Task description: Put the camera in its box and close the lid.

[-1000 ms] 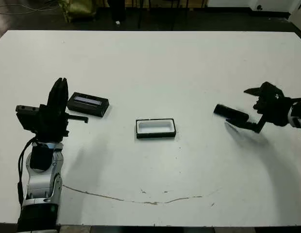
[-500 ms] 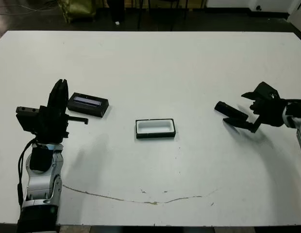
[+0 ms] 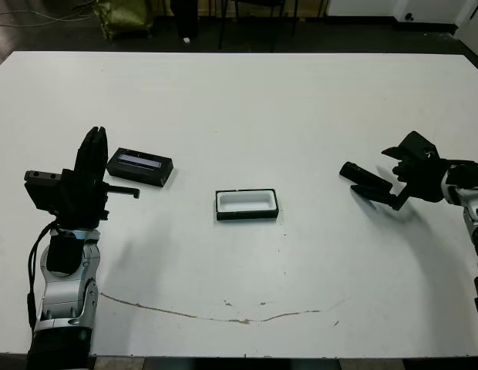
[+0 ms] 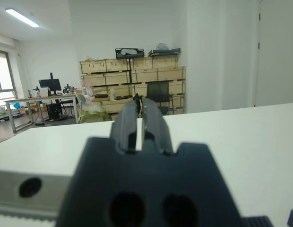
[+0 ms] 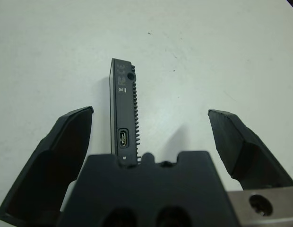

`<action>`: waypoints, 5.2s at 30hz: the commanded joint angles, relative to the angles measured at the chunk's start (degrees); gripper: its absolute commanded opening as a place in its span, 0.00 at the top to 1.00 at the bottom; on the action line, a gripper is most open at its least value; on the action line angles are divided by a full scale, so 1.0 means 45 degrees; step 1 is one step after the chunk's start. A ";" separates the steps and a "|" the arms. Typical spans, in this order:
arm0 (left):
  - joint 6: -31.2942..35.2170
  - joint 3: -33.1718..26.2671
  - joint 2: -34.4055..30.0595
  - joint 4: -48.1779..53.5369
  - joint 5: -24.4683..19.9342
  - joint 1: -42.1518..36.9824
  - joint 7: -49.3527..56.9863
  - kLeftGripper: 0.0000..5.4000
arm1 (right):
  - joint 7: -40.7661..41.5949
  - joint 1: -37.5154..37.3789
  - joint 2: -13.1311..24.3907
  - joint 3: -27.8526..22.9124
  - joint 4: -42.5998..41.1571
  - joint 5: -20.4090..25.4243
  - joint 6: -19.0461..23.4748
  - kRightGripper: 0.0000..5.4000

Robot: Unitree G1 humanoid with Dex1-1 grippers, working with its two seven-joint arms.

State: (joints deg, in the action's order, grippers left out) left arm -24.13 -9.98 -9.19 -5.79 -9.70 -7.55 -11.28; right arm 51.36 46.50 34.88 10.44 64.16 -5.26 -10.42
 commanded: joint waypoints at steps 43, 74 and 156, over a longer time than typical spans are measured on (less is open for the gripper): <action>0.0216 0.0001 -0.0019 0.0096 0.0037 0.0317 0.0035 1.00 | -0.1545 -0.3455 -0.1735 -0.1458 -0.0357 0.1960 0.0596 0.37; 0.0286 0.0046 0.0034 0.0093 0.0004 0.0259 0.0038 1.00 | -0.0422 -0.3737 -0.1419 -0.0517 -0.0814 0.1680 -0.0014 0.37; 0.0121 0.0008 0.0016 0.0040 0.0000 0.0291 -0.0055 1.00 | -0.1038 -0.1796 -0.1550 -0.0656 0.0010 0.0806 0.4755 0.38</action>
State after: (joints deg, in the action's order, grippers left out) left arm -23.91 -9.93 -9.13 -4.81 -10.00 -6.90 -11.74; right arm 44.01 45.10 31.26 7.30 59.67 -1.54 3.88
